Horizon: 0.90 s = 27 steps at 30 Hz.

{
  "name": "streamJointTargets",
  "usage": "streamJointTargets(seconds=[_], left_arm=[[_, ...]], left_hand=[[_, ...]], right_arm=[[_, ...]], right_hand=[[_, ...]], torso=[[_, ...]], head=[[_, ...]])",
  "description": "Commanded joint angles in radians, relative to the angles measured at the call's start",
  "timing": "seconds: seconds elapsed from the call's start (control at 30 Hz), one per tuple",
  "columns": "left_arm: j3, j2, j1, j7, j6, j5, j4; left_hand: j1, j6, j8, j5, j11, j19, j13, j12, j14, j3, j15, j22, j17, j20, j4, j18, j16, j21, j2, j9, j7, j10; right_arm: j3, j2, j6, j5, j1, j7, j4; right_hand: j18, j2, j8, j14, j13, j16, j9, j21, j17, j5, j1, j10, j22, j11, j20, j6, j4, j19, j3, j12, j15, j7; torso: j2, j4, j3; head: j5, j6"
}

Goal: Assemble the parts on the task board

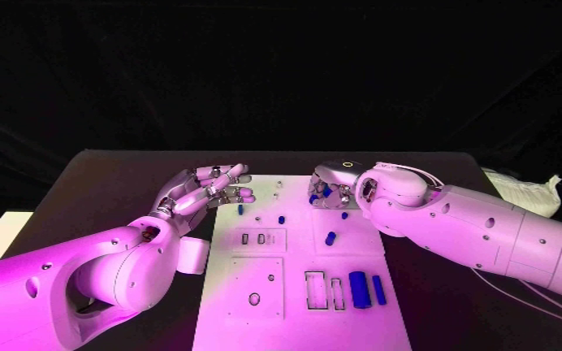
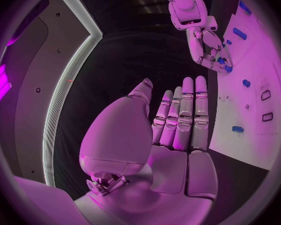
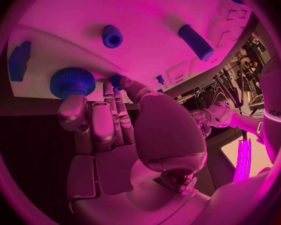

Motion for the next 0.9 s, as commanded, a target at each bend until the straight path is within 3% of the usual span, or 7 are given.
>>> streamJointTargets(seconds=[0.03, 0.27, 0.47, 0.9], left_arm=[[0.001, 0.001, 0.001, 0.001, 0.023, 0.002, 0.002], [0.001, 0.0, 0.001, 0.0, 0.025, 0.002, 0.001], [0.001, 0.0, 0.001, -0.001, 0.027, 0.002, 0.001], [0.001, 0.003, 0.002, 0.0, 0.036, 0.003, 0.003]], left_hand=[[-0.006, 0.003, -0.003, -0.004, 0.007, 0.005, -0.002, -0.005, -0.002, 0.002, 0.008, 0.001, 0.001, 0.0, -0.005, 0.008, -0.002, 0.005, 0.005, -0.001, 0.005, 0.001], [-0.005, 0.003, -0.004, -0.003, 0.008, 0.005, -0.002, -0.007, -0.001, 0.002, 0.008, 0.001, 0.002, 0.0, -0.007, 0.008, -0.003, 0.005, 0.007, -0.001, 0.006, 0.001], [-0.004, 0.003, -0.005, -0.003, 0.008, 0.005, -0.002, -0.009, 0.0, 0.002, 0.008, 0.002, 0.003, 0.0, -0.008, 0.009, -0.004, 0.006, 0.008, -0.001, 0.006, 0.001], [-0.003, 0.002, -0.007, -0.003, 0.008, 0.005, -0.002, -0.01, 0.001, 0.003, 0.008, 0.002, 0.004, 0.0, -0.01, 0.009, -0.005, 0.006, 0.009, -0.001, 0.007, 0.0]], right_arm=[[-0.002, 0.002, 0.016, -0.023, -0.003, 0.0, -0.003], [-0.002, -0.002, -0.09, -0.029, -0.004, 0.004, 0.011], [0.0, -0.001, -0.189, -0.021, -0.003, -0.007, 0.03], [0.001, 0.064, -0.249, -0.022, 0.007, -0.035, -0.013]], right_hand=[[-0.018, 0.018, 0.007, 0.037, 0.003, 0.009, 0.004, 0.012, 0.007, -0.017, 0.027, 0.014, 0.015, -0.005, -0.002, 0.011, -0.008, 0.01, 0.018, 0.006, -0.009, 0.0], [-0.023, 0.036, 0.01, 0.035, 0.006, 0.027, 0.011, 0.038, 0.023, -0.041, 0.061, 0.044, 0.05, -0.008, -0.005, 0.034, -0.028, 0.021, 0.053, 0.007, -0.012, 0.002], [-0.024, 0.033, 0.007, 0.034, 0.004, 0.033, 0.014, 0.046, 0.027, -0.049, 0.064, 0.046, 0.059, -0.006, -0.005, 0.036, -0.034, 0.02, 0.065, 0.002, -0.01, 0.006], [-0.026, 0.027, -0.003, 0.032, 0.001, 0.039, 0.014, 0.055, 0.03, -0.049, 0.061, 0.034, 0.07, -0.001, -0.002, 0.029, -0.035, 0.021, 0.076, -0.001, -0.006, 0.011]], torso=[[0.003, 0.0013, -0.0007], [0.006, 0.0017, -0.0013], [0.007, 0.003, -0.0025], [0.015, 0.0098, -0.0038]], head=[[0.0, -0.001], [0.0, 0.003], [0.0, 0.01], [0.003, 0.013]])
